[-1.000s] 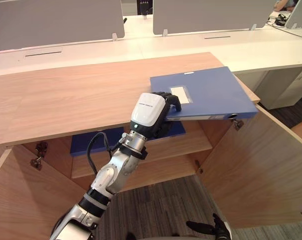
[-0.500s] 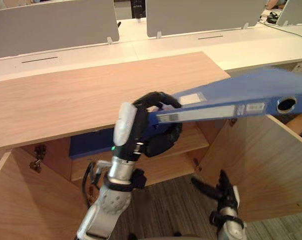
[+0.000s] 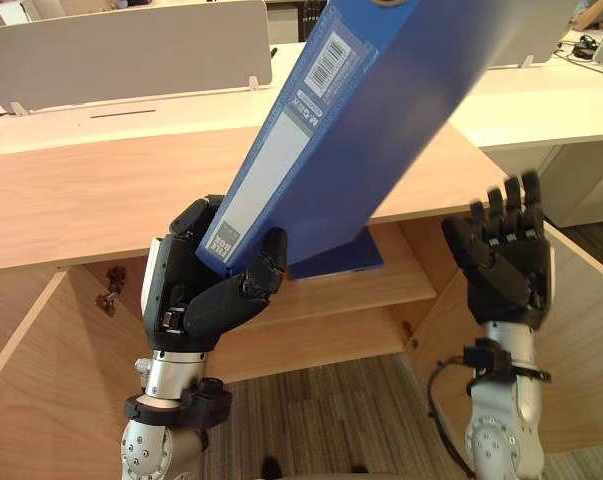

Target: Walk over to the cabinet, pick up the folder, carry it to the office cabinet, place the folder inside the office cabinet, then close the office cabinet door

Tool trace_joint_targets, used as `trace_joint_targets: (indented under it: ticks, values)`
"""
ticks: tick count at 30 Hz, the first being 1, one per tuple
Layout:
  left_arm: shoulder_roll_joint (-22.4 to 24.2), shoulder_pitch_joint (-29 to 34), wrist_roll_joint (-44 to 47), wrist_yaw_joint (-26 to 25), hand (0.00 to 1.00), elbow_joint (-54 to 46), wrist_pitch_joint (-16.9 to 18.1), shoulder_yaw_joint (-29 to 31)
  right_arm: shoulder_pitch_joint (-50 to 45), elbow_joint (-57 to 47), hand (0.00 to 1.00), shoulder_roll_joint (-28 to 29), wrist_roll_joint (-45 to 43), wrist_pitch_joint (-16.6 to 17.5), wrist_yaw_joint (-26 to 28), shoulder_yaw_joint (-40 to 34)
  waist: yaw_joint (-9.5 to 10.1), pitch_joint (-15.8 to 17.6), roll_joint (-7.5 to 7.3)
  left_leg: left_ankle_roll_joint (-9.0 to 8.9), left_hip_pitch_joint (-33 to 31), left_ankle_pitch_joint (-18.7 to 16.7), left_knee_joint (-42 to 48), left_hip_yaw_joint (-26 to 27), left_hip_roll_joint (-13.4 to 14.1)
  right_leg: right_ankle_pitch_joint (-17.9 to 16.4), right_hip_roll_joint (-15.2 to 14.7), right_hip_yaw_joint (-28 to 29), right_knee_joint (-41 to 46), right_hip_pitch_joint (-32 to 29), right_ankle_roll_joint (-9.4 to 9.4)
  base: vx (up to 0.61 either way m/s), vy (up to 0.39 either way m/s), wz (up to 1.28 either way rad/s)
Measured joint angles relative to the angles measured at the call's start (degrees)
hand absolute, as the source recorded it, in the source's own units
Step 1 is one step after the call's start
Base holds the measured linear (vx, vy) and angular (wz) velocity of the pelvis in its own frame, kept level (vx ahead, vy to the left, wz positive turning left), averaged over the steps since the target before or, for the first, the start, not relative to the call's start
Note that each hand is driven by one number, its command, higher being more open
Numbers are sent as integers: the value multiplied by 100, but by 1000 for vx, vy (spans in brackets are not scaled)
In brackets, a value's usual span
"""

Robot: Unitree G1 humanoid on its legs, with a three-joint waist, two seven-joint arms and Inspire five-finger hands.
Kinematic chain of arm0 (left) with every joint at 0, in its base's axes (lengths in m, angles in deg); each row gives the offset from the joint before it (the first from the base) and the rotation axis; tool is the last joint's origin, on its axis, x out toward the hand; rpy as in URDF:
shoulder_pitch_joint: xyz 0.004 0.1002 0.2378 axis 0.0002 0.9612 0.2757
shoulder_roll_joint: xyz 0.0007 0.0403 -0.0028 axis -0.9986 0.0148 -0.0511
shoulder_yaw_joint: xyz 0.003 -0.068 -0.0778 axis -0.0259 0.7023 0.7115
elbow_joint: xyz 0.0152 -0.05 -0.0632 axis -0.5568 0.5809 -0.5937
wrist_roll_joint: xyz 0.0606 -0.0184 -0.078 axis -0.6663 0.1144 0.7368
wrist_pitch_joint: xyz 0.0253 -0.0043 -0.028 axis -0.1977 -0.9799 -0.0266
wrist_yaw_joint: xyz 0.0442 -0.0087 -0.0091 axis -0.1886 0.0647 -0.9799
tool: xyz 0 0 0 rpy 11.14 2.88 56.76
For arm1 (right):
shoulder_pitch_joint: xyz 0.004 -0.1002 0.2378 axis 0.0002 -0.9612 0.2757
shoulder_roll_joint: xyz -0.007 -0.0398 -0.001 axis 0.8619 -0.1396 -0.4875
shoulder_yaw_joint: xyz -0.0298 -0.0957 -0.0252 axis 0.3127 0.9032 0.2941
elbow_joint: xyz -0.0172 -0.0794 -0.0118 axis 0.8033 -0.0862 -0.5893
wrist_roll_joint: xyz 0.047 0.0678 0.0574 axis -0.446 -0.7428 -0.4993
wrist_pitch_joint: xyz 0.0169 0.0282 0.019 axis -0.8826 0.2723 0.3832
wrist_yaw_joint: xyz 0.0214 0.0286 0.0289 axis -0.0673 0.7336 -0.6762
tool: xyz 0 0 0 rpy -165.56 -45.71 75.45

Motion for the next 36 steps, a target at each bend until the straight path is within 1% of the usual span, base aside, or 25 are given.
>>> trace_joint_targets:
  ticks: [3, 5, 9, 10, 14, 17, 20, 21, 22, 25, 27, 29, 31, 32, 35, 36]
  values:
    - [-92, -23, 547, 241, 0, 52, -105, -115, 355, 4, 100, -181, -115, -3, 177, 339, 131, -4, -7, 9, 5, 8, -2, -42, -13, 0, -16, -52, 9, 28, 1, -5, 8, 10]
    - [-149, -23, 787, 338, 0, 111, -127, -119, 519, 19, 100, -283, -117, -4, 236, 509, 135, -4, -7, 27, 9, 27, -4, -115, -25, -1, -23, -100, 22, 55, 1, -32, 5, 15]
    - [-173, -23, 1242, 442, 0, 328, -182, -98, 852, 416, 100, -476, -186, -9, 340, 789, 149, -12, -5, 12, 47, 26, -8, -149, -31, -14, -26, -148, 68, 85, 3, -68, 10, 5]
    - [-184, -19, 1307, 442, 0, 379, -212, -98, 861, 521, 0, -525, -198, -11, 349, 839, 160, -14, -7, 3, 45, 42, -8, -160, -31, -35, -26, -169, 90, 63, 2, -98, 15, 8]
    - [-270, 0, 1496, 443, 0, 525, -254, -93, 877, 872, 0, -691, -414, -54, 463, 1009, 236, -37, -10, -13, 38, 89, -9, -176, -19, -103, -21, -199, 99, 48, -45, -62, 8, 4]
    - [-286, 72, 1545, 443, 0, 524, -255, -41, 931, 1042, 0, -791, -566, -134, 537, 1159, 272, -59, -21, -20, 20, 116, -9, -207, -16, -91, -18, -235, 82, 50, -58, -17, 2, 6]
    - [-272, 111, 1741, 443, 0, 545, -254, 34, 1040, 1112, 0, -805, -679, -213, 624, 1220, 289, -162, -50, -10, -26, 131, -8, -251, -16, -34, -16, -284, 35, 51, -80, 9, 0, 8]
    - [-246, 111, 1780, 443, 100, 547, -250, 60, 1059, 1111, 0, -800, -750, -213, 690, 1242, 309, -196, -63, -4, -33, 135, -8, -253, -15, -21, -13, -286, 19, 53, -73, 30, -4, 3]
    - [-187, 111, 1870, 444, 100, 547, -234, 100, 1064, 1104, 0, -788, -817, -207, 778, 1303, 333, -241, -89, 16, -35, 149, -8, -255, -11, 4, -9, -287, 15, 54, -36, 38, -8, 0]
    - [-49, 111, 1879, 473, 100, 551, -202, 189, 1066, 1100, 0, -599, -802, -211, 787, 1313, 394, -300, -156, 4, -35, 168, -8, -289, -5, 10, 1, -315, 17, 80, -44, 23, -10, 4]
    - [71, 111, 1827, 475, 100, 620, -204, 301, 1069, 1000, 0, -493, -674, -225, 791, 1324, 410, -301, -157, 0, -35, 171, -8, -308, -7, 9, 1, -336, 17, 88, -44, -6, -5, 7]
    - [199, 110, 1590, 488, 100, 745, -202, 494, 1079, 978, 0, -367, -482, -231, 724, 1314, 425, -299, -160, -10, -38, 165, -8, -319, -1, 0, 8, -352, 18, 94, -54, -18, -3, 5]
    - [467, 107, 1342, 457, 100, 994, -196, 1042, 1078, 768, 0, -264, -201, -231, 678, 1291, 424, -297, -158, -38, -60, 146, -9, -323, 12, -23, 21, -370, 17, 83, -88, -30, -3, 4]
    - [533, 107, 1220, 432, 100, 1053, -178, 1193, 1078, 702, 0, -234, -51, -231, 649, 1274, 425, -296, -160, -38, -60, 146, -9, -325, 15, -28, 25, -373, 15, 83, -91, -30, -5, 3]
    - [798, 60, 725, 320, 100, 1590, 65, 2041, 1078, 448, 0, -207, 727, -231, 518, 1113, 441, -295, -159, -45, -72, 150, -9, -384, 24, -95, 39, -407, 8, 86, -81, -16, -10, 5]
    - [818, 54, 711, 282, 100, 1647, 88, 2110, 1078, 439, 0, -203, 770, -231, 497, 1094, 441, -295, -159, -46, -74, 150, -9, -392, 24, -96, 40, -410, 8, 87, -81, -5, -10, 6]
